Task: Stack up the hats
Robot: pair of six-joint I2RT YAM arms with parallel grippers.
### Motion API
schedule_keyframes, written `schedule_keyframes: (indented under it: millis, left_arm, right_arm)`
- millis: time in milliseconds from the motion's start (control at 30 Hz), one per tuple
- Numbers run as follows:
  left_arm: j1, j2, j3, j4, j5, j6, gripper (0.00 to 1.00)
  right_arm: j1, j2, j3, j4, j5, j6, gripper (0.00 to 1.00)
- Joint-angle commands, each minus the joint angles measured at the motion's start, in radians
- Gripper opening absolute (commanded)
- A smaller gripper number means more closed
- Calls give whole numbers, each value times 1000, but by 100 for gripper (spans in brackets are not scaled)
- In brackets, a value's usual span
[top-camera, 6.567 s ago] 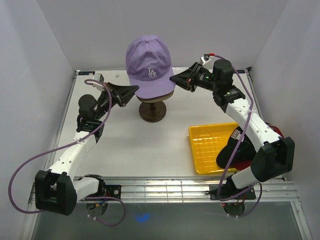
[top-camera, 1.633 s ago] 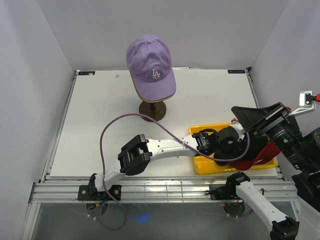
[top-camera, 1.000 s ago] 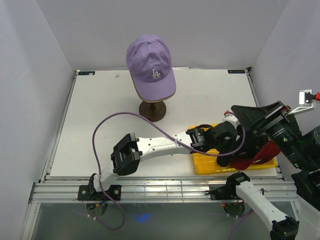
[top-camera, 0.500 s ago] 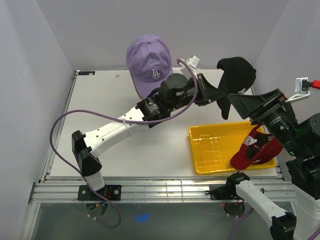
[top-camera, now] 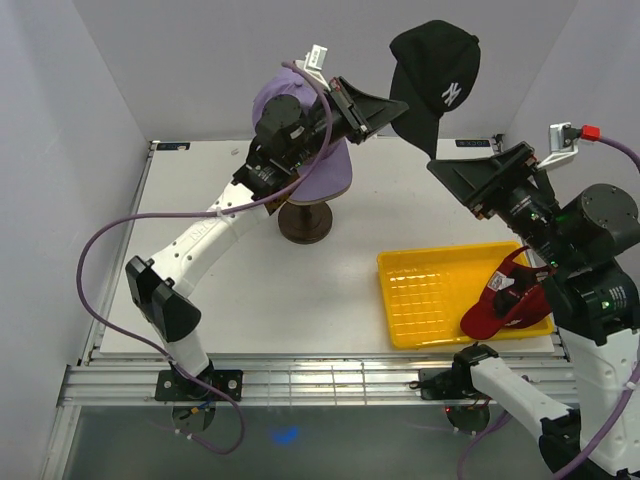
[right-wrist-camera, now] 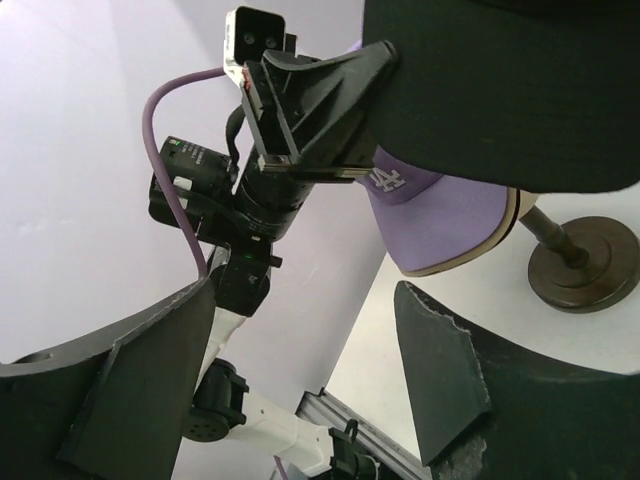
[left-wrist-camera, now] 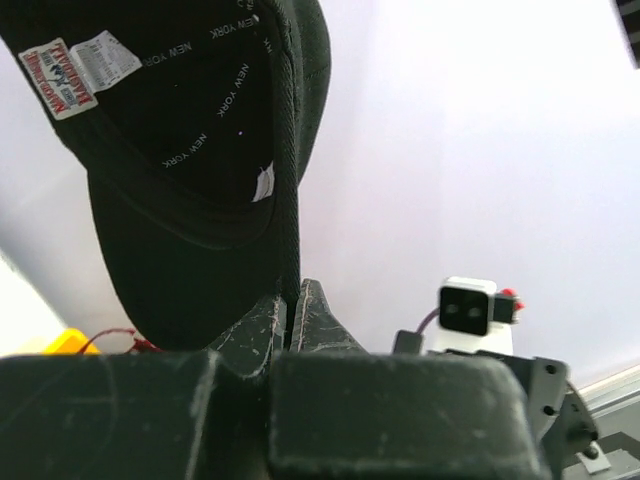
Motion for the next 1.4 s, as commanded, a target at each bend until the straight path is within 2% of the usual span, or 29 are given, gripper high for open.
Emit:
schedule_keyframes:
  millis: [0, 233, 567, 700, 867, 1100, 1200, 1367]
  left_arm:
    - [31, -63, 60, 122, 71, -54, 0]
    - [121, -140, -28, 228, 92, -159, 0]
    - [342, -245, -184, 392, 196, -371, 0]
    - [378, -271, -276, 490, 212, -457, 0]
    - [396, -266, -328, 578, 221, -536, 0]
    - [396, -272, -381, 662, 215, -580, 0]
    - [396, -281, -401, 662, 212, -580, 0]
    - [401, -295, -443, 679, 201, -579, 0]
  right_arm:
    - [-1, 27, -11, 127, -26, 34, 79]
    - [-1, 137, 28, 272, -48, 112, 84]
    - [-1, 283, 15, 480, -95, 217, 94]
    - [-2, 366, 29, 616, -160, 283, 97]
    - [-2, 448, 45, 684, -187, 359, 97]
    - [-1, 492, 31, 758, -195, 425, 95]
    - [2, 503, 6, 836, -204, 483, 87]
    - [19, 504, 19, 830, -212, 488, 73]
